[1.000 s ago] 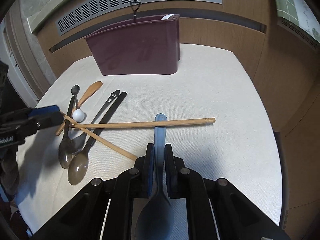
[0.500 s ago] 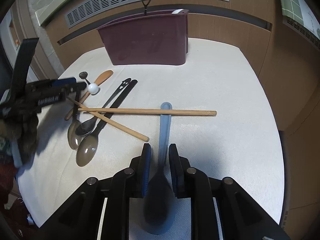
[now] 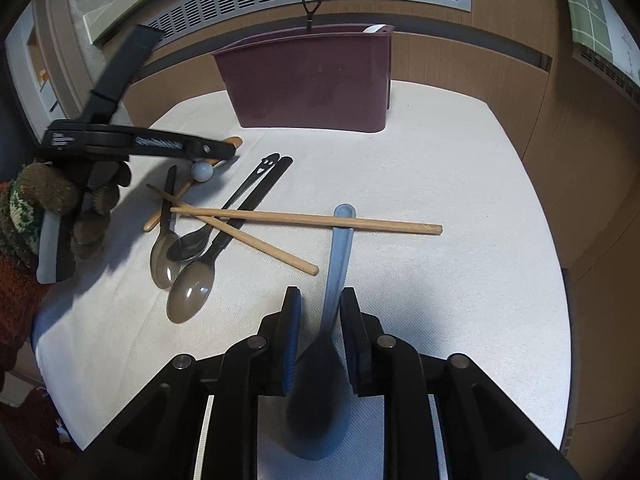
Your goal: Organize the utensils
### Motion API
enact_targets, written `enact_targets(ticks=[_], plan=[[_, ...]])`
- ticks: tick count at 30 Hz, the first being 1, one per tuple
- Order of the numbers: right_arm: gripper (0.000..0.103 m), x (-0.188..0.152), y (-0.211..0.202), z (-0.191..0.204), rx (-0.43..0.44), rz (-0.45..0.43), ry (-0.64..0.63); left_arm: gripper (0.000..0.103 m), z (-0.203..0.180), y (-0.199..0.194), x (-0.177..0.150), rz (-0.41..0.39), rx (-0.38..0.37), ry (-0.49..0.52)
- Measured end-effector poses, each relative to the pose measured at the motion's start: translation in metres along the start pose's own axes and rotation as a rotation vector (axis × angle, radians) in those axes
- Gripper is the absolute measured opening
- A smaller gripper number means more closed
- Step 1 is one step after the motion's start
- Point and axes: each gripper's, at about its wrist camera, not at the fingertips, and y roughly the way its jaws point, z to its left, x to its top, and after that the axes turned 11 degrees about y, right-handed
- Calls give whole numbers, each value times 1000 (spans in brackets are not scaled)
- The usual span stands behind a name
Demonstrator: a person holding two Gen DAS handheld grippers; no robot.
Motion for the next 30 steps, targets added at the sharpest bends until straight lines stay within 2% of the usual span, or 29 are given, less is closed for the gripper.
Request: enact_targets(ticks=[5,7,11,15,18,20,24,27,30], plan=[[20,0,-5,-4,-4,-18,1,43,-8,5,8,24,59,-17],[20,-1,-8,-3,10,-27,-7,30,-8,4,9,12,64,-28],[20,0,-21,5,30,-65,-95,30,-2,-24,0,-87,6,-90],[20,13,-15,24,7,-79,-296,30,2,-64,-19,-198,-24,-125],[20,22,3,40,-28,-65,-479,30,12,-90,-31,-244,-35,-141],[20,30,17,47,-3,-16,-573,30,20,-104,-41,-261,-26,-149],[20,44,39,54,61,85,-683,30,37,-122,-51,-292,-8,-173],[20,51,52,56,45,109,-682,30,45,-124,-61,-307,-21,-203],[22,57,61,57,70,118,-610,30,49,-125,-62,-322,-21,-212]])
